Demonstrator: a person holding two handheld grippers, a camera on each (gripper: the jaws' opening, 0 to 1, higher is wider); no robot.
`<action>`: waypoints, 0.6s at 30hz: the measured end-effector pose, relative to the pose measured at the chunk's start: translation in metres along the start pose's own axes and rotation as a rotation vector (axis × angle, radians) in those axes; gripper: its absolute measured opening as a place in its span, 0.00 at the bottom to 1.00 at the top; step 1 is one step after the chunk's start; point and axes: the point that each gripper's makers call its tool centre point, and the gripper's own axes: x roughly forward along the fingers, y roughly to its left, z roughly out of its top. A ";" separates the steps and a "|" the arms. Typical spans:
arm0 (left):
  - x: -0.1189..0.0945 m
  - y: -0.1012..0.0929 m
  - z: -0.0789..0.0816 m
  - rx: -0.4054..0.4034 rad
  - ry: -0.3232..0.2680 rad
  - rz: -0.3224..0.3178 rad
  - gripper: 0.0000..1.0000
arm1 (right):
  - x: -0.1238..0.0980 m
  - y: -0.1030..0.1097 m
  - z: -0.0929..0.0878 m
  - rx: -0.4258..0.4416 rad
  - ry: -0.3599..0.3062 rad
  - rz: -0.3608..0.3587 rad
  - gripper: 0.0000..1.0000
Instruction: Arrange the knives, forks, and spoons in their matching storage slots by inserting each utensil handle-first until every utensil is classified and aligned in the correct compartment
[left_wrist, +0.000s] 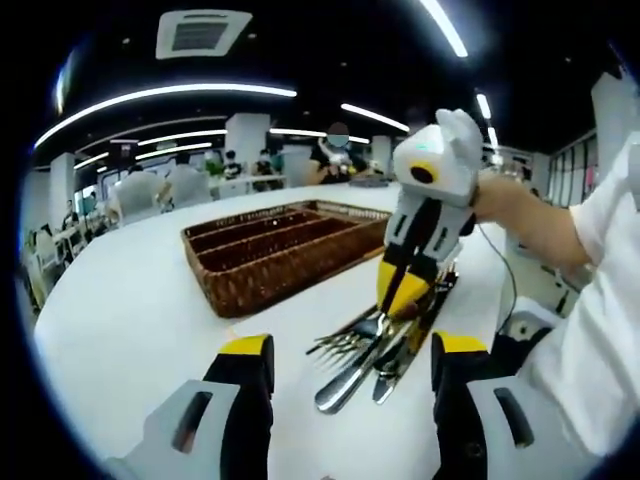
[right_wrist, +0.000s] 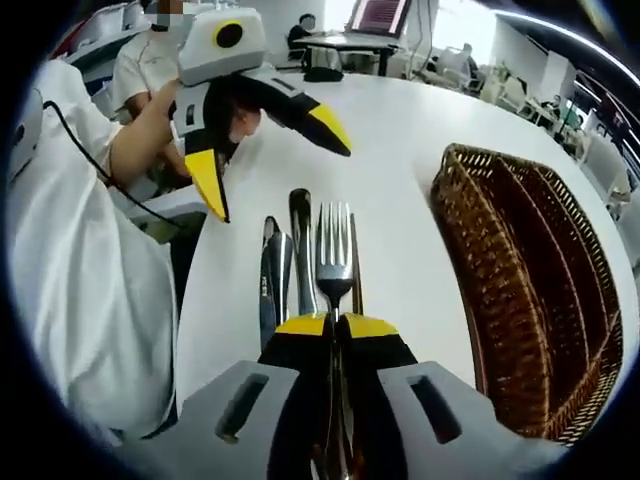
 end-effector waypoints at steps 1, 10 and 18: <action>0.000 -0.001 0.000 0.000 0.000 0.000 0.64 | 0.000 0.000 0.000 -0.002 0.004 -0.002 0.04; 0.003 -0.003 -0.001 -0.001 0.005 -0.002 0.63 | 0.003 -0.004 -0.004 0.013 0.024 0.003 0.04; 0.004 -0.003 -0.004 -0.006 0.011 -0.001 0.63 | 0.004 -0.008 -0.004 0.028 0.033 0.005 0.04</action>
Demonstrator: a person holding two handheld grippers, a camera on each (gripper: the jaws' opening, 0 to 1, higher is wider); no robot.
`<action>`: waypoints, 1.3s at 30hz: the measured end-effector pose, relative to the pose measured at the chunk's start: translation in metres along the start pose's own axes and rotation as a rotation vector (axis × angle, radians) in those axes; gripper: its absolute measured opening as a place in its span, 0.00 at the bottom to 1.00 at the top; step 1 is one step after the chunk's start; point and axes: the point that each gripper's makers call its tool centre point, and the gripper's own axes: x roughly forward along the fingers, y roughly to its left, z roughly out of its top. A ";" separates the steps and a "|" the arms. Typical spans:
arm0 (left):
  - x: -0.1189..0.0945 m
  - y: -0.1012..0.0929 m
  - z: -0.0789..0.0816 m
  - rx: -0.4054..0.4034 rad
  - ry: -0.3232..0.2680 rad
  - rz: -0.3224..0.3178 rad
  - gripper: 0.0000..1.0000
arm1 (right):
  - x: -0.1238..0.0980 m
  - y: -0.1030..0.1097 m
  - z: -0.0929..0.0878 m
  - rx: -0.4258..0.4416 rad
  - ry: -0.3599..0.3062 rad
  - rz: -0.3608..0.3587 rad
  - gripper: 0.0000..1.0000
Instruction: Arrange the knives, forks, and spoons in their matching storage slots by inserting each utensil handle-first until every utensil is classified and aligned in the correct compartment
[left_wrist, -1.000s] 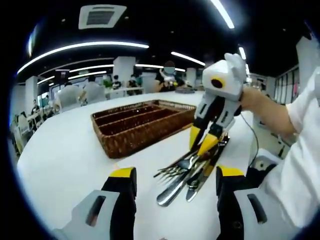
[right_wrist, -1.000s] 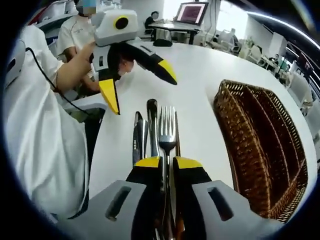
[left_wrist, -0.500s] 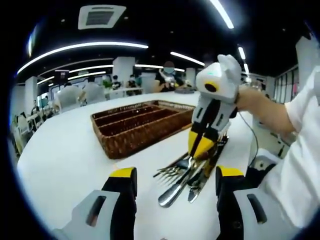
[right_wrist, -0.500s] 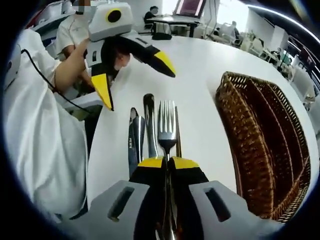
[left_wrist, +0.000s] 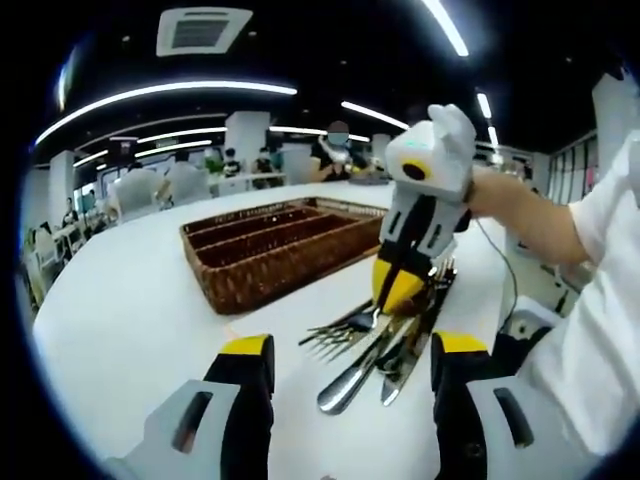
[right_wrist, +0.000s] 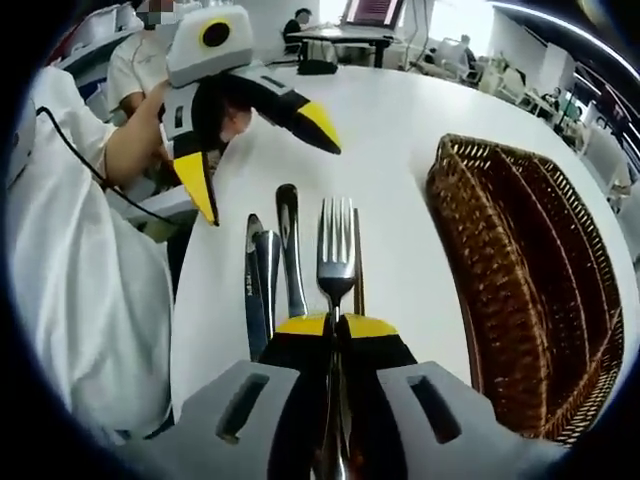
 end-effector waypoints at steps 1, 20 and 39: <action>0.000 0.000 0.000 -0.001 0.001 0.000 0.63 | 0.000 0.000 0.000 -0.002 0.001 0.002 0.04; 0.003 -0.006 -0.002 0.001 0.012 -0.002 0.63 | 0.000 -0.001 0.000 -0.024 0.005 -0.006 0.06; 0.003 -0.008 -0.004 -0.001 0.018 -0.003 0.63 | -0.001 0.002 0.000 0.045 -0.015 0.043 0.03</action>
